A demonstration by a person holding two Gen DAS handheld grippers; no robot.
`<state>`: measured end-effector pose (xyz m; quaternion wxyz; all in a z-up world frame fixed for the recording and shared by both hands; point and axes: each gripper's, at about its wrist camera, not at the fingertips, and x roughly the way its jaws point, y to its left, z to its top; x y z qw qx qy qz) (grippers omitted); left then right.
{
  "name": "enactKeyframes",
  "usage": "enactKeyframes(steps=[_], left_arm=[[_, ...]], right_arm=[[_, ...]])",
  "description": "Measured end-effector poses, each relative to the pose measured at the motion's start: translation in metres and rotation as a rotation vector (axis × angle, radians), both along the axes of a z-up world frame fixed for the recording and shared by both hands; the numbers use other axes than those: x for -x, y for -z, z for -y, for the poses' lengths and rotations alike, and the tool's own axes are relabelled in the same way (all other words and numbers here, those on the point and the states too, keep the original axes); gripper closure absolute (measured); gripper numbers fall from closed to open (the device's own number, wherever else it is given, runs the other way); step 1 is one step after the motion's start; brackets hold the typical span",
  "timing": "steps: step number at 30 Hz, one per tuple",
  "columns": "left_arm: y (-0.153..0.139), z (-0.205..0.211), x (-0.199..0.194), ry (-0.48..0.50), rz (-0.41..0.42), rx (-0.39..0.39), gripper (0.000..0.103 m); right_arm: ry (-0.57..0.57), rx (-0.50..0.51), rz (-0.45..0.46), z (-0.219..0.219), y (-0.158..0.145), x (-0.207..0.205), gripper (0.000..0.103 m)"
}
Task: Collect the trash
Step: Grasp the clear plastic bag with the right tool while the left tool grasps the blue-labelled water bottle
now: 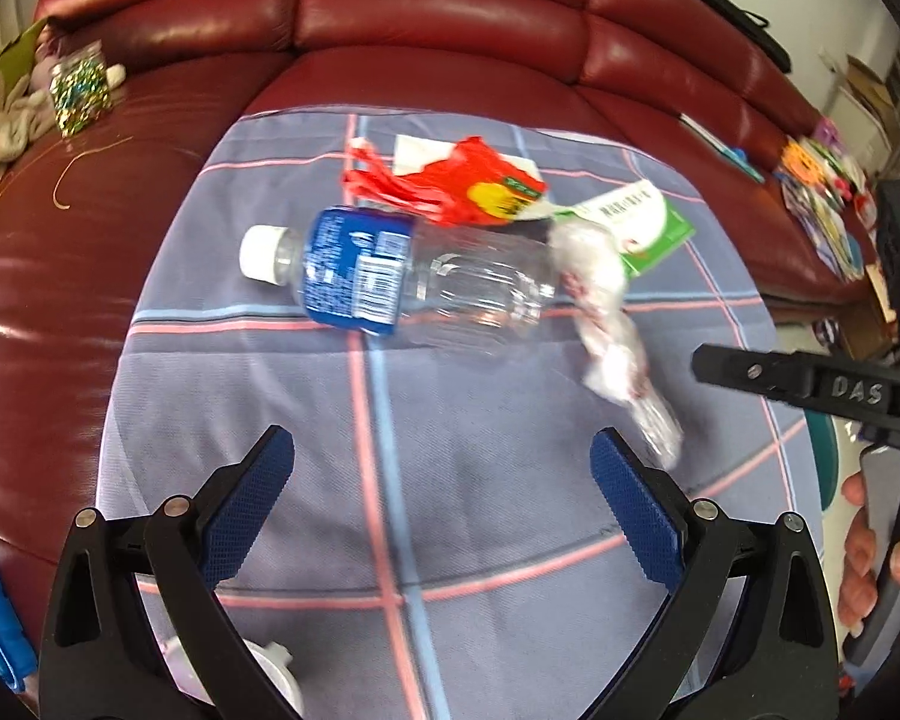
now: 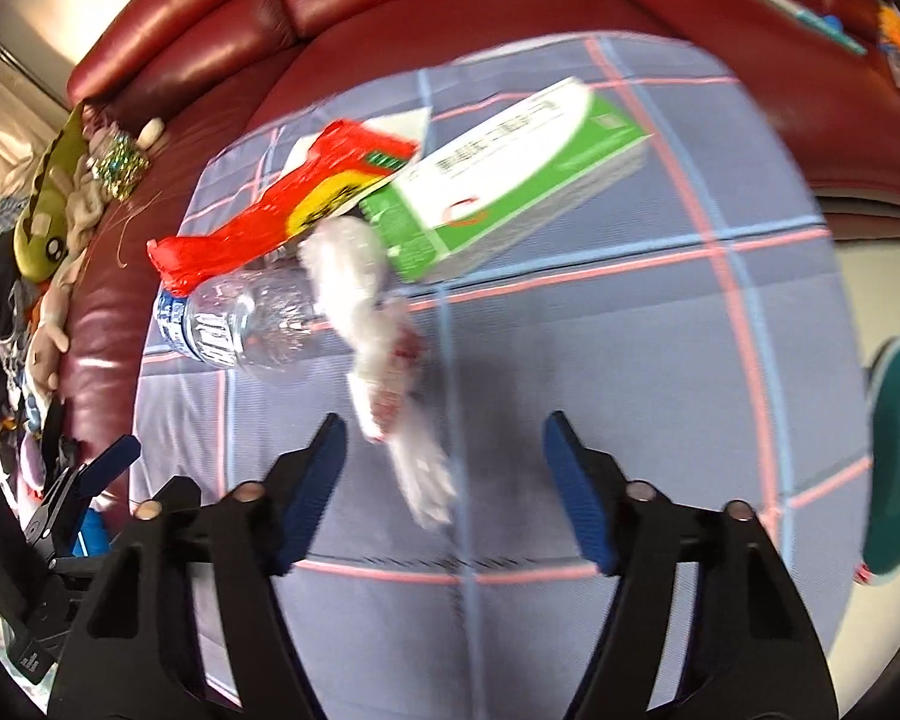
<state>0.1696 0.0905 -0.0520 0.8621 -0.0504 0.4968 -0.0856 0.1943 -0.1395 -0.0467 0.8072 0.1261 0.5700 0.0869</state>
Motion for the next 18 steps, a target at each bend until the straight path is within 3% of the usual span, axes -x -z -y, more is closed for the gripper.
enactKeyframes(steps=[6, 11, 13, 15, 18], left_arm=[[0.007, -0.013, -0.012, -0.045, -0.029, 0.034, 0.004], [0.011, -0.01, -0.016, -0.045, -0.036, 0.029, 0.004], [0.013, -0.009, -0.018, -0.047, -0.039, 0.029, 0.004], [0.013, -0.009, -0.02, -0.054, -0.043, 0.037, 0.004], [0.012, -0.008, -0.024, -0.071, -0.04, 0.044, 0.004]], right_arm=[[-0.039, -0.028, -0.039, -0.02, 0.015, -0.02, 0.051], [-0.045, -0.03, -0.052, -0.024, 0.024, -0.026, 0.054], [-0.05, -0.03, -0.052, -0.026, 0.028, -0.028, 0.07], [-0.058, -0.039, -0.061, -0.027, 0.033, -0.029, 0.08], [-0.064, -0.031, -0.042, -0.025, 0.031, -0.025, 0.084]])
